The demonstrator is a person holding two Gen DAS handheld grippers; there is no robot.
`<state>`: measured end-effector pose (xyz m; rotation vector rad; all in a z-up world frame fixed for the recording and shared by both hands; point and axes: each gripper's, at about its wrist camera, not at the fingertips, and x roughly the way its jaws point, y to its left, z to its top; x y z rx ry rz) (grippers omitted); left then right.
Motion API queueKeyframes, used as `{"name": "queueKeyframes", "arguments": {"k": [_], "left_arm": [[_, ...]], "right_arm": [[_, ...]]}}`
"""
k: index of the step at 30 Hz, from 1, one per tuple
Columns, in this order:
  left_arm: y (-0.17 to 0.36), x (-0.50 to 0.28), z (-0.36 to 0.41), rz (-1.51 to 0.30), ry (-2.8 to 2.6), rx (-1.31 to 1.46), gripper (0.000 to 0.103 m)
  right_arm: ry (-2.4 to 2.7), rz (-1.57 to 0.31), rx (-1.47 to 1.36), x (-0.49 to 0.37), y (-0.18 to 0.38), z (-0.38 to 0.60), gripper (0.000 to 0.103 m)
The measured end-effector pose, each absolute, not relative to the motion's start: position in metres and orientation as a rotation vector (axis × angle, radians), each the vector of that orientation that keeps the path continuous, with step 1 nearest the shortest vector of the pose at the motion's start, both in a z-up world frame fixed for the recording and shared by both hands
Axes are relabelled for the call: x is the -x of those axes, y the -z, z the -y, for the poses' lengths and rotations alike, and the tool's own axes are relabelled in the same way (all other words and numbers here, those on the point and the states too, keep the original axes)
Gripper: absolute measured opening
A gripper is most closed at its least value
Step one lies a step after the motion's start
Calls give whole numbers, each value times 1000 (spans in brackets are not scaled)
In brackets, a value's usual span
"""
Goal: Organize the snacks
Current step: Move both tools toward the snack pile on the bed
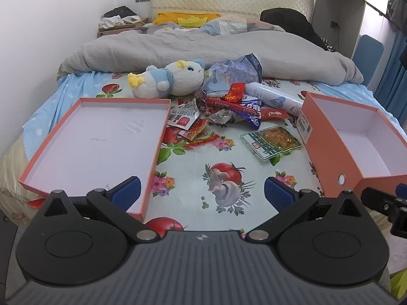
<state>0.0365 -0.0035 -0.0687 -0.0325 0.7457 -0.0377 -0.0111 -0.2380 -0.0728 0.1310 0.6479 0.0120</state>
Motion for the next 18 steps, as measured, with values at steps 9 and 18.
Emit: {"name": "queueKeyframes", "arguments": {"k": [9,18], "left_arm": [[79,-49,3,-786,53,30,103],[91,-80,10,-814,72,23,103]], "right_arm": [[-21,-666,-144,4,82,239,103],[-46,-668,-130,-12,89,237,103]]}}
